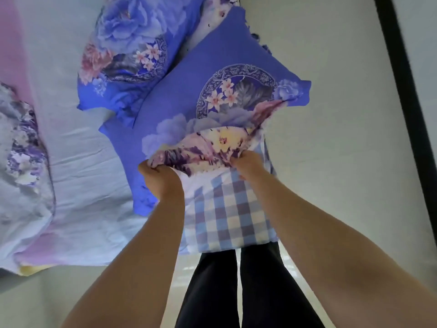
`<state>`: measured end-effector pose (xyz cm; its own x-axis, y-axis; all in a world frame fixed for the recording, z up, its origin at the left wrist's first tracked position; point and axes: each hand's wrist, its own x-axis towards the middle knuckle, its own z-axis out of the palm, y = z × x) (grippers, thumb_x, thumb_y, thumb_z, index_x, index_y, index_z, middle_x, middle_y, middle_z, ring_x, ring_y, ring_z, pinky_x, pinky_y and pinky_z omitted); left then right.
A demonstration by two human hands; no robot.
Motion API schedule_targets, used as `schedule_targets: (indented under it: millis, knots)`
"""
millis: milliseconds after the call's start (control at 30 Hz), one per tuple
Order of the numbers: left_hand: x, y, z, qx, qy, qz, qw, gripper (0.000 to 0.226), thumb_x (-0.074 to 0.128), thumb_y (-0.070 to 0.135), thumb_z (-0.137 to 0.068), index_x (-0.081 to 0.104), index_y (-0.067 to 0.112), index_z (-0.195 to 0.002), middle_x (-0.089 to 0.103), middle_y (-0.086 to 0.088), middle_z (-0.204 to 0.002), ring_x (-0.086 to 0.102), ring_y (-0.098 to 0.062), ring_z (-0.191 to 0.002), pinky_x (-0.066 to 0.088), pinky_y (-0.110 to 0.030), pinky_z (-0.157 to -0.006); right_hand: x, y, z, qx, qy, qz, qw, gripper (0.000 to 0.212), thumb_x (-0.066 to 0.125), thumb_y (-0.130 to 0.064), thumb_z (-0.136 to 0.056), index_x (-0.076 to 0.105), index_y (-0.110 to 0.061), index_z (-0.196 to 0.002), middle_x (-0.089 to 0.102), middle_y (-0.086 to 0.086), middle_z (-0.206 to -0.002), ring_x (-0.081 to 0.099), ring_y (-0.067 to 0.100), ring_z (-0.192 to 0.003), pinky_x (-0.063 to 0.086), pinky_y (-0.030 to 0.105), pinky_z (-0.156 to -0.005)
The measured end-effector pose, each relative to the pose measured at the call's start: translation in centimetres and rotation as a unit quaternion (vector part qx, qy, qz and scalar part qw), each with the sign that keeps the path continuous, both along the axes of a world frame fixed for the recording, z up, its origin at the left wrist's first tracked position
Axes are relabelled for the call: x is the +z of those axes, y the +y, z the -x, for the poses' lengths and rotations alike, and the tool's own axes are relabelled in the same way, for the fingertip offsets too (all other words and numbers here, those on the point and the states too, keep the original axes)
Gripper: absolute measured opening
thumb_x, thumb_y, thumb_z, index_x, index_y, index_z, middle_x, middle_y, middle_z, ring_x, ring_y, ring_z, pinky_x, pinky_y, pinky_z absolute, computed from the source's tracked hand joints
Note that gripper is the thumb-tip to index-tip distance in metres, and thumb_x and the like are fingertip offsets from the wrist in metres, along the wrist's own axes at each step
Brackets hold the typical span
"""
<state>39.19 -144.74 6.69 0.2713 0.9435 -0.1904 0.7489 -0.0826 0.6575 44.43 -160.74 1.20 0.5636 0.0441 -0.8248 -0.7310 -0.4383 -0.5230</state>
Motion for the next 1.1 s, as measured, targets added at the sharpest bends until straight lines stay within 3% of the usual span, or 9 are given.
schedule_targets:
  millis: [100,200,333,433,500,667,900,1000,1100]
  knots:
    - [2.1,3.6,-0.4,-0.026,-0.186,-0.052,0.981,0.034,0.033,-0.007,-0.076,0.052,0.016,-0.092,0.051,-0.006,-0.092,0.049,-0.020,-0.079,0.042,-0.019,-0.079,1.8,3.6,3.6,0.072,0.044,-0.076,0.994,0.015,0.057,-0.015,-0.089,0.059,-0.001,-0.093,0.061,0.019,-0.084,0.062,0.029,-0.070,0.053,0.036,-0.058]
    - [1.9,7.2,1.2,-0.066,-0.189,-0.162,0.966,0.040,0.032,0.006,-0.068,0.056,0.008,-0.100,0.051,-0.017,-0.104,0.051,-0.027,-0.094,0.043,-0.032,-0.090,3.1,7.2,4.1,0.166,-0.023,-0.059,0.984,0.013,0.052,-0.010,-0.086,0.058,0.001,-0.083,0.062,0.020,-0.084,0.061,0.036,-0.080,0.051,0.042,-0.065]
    - [0.5,8.5,5.8,-0.343,0.103,-0.142,0.923,0.037,0.044,0.009,-0.078,0.058,0.003,-0.112,0.051,-0.020,-0.122,0.051,-0.036,-0.104,0.040,-0.039,-0.088,2.8,8.5,5.3,0.268,-0.013,0.048,0.962,0.017,0.045,-0.011,-0.093,0.056,-0.005,-0.105,0.061,0.014,-0.103,0.059,0.033,-0.097,0.047,0.036,-0.077]
    - [-1.9,9.0,10.0,-0.501,0.397,0.031,0.769,0.054,0.050,0.016,-0.090,0.037,0.023,-0.141,0.016,0.001,-0.157,0.049,-0.035,-0.120,0.041,-0.042,-0.094,3.2,7.7,6.8,0.245,0.023,0.077,0.966,0.036,0.039,-0.012,-0.099,0.045,0.004,-0.131,0.052,0.023,-0.131,0.050,0.035,-0.120,0.041,0.035,-0.095]
    - [-2.5,9.1,11.5,-0.505,0.453,0.102,0.727,0.068,0.048,0.016,-0.091,0.015,0.027,-0.150,-0.008,0.004,-0.159,0.039,-0.031,-0.133,0.036,-0.039,-0.104,3.1,6.9,7.3,0.285,0.027,0.072,0.956,0.038,0.037,-0.006,-0.097,0.043,0.003,-0.133,0.050,0.023,-0.133,0.048,0.035,-0.123,0.040,0.036,-0.097]
    - [-2.2,8.4,9.9,-0.507,0.378,0.121,0.765,0.054,0.042,0.018,-0.094,0.029,0.026,-0.146,0.018,0.001,-0.156,0.038,-0.025,-0.134,0.037,-0.039,-0.106,3.5,3.9,8.3,0.189,0.042,0.089,0.977,0.033,0.044,-0.014,-0.096,0.056,0.003,-0.121,0.061,0.023,-0.120,0.060,0.023,-0.079,0.043,0.023,-0.061]
    - [-1.1,1.3,4.3,-0.521,0.334,0.123,0.776,0.032,0.044,0.024,-0.096,0.053,0.018,-0.126,0.056,-0.009,-0.130,0.054,-0.028,-0.116,0.044,-0.034,-0.096,5.1,-3.9,5.4,0.087,0.096,0.053,0.990,0.025,0.050,-0.017,-0.095,0.060,-0.003,-0.112,0.061,0.007,-0.092,0.056,0.015,-0.065,0.046,0.026,-0.059]
    - [-0.6,-4.2,1.4,-0.507,0.333,0.129,0.784,0.032,0.043,0.022,-0.097,0.055,0.013,-0.125,0.061,-0.010,-0.123,0.057,-0.028,-0.112,0.046,-0.035,-0.096,5.3,-8.8,2.6,0.088,0.099,0.045,0.990,0.013,0.047,-0.014,-0.096,0.057,-0.008,-0.090,0.059,0.008,-0.083,0.055,0.013,-0.059,0.044,0.026,-0.060]
    - [-0.2,-10.8,-1.5,-0.467,0.311,0.154,0.813,0.035,0.041,0.019,-0.099,0.051,0.010,-0.131,0.057,-0.011,-0.130,0.053,-0.027,-0.120,0.041,-0.030,-0.097,5.8,-14.9,-0.6,0.129,0.091,0.035,0.987,0.013,0.045,-0.017,-0.097,0.055,-0.009,-0.094,0.059,0.010,-0.091,0.055,0.014,-0.060,0.042,0.024,-0.059]
